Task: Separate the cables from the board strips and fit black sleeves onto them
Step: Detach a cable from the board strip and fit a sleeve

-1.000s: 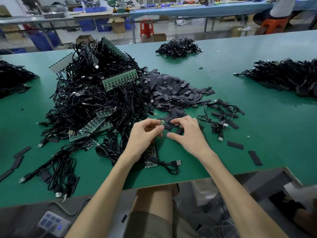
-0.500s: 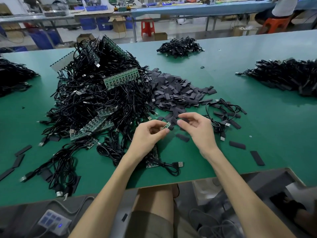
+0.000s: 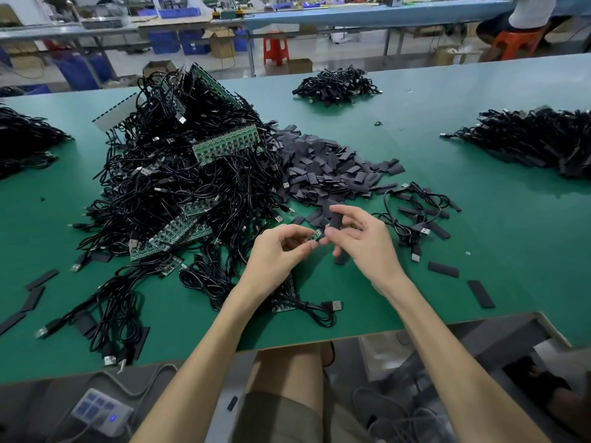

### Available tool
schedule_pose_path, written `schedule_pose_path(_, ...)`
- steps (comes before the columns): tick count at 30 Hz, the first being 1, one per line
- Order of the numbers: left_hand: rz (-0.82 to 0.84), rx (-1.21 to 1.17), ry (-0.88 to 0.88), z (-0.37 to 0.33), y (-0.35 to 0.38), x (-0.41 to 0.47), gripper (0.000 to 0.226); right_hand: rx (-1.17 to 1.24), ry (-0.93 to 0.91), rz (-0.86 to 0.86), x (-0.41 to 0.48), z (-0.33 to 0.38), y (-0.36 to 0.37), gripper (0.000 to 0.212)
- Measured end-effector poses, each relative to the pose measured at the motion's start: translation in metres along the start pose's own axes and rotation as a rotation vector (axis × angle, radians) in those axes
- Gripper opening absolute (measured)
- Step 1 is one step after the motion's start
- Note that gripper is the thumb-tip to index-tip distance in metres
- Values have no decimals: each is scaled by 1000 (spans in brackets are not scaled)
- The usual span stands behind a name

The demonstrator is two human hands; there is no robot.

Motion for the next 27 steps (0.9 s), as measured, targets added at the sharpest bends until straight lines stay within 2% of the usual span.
schedule_pose_path(3, -12, 1, -2, -1, -1, 0, 16, 21, 46, 14, 0, -3, 2, 49)
schedule_pose_path(10, -24, 19, 2, -1, -2, 0, 13, 94, 59, -7, 1, -2, 0, 39)
schedule_pose_path(15, -18, 9, 5, 0, -2, 0, 12, -9, 32, 28, 2, -6, 3, 30)
schedule_pose_path(21, -19, 7, 7, -1, -1, 0, 12, 21, 18, 22, 2, -5, 2, 15)
schedule_pose_path(25, -23, -3, -3, -1, -1, 0, 13, 8, 29, 21, 0, -3, 4, 24)
schedule_pose_path(27, -20, -3, -7, 0, -1, -1, 13, -39, 31, 24, -1, -1, 5, 22)
Point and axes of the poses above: each hand's wrist, its own x-axis towards the middle knuckle, its own y-axis out of the palm, z = x × y, the point moved 4 cm from there along x, towards the middle knuckle, and after that the axes turned 1 degree about -x, right-handed, at the moved point
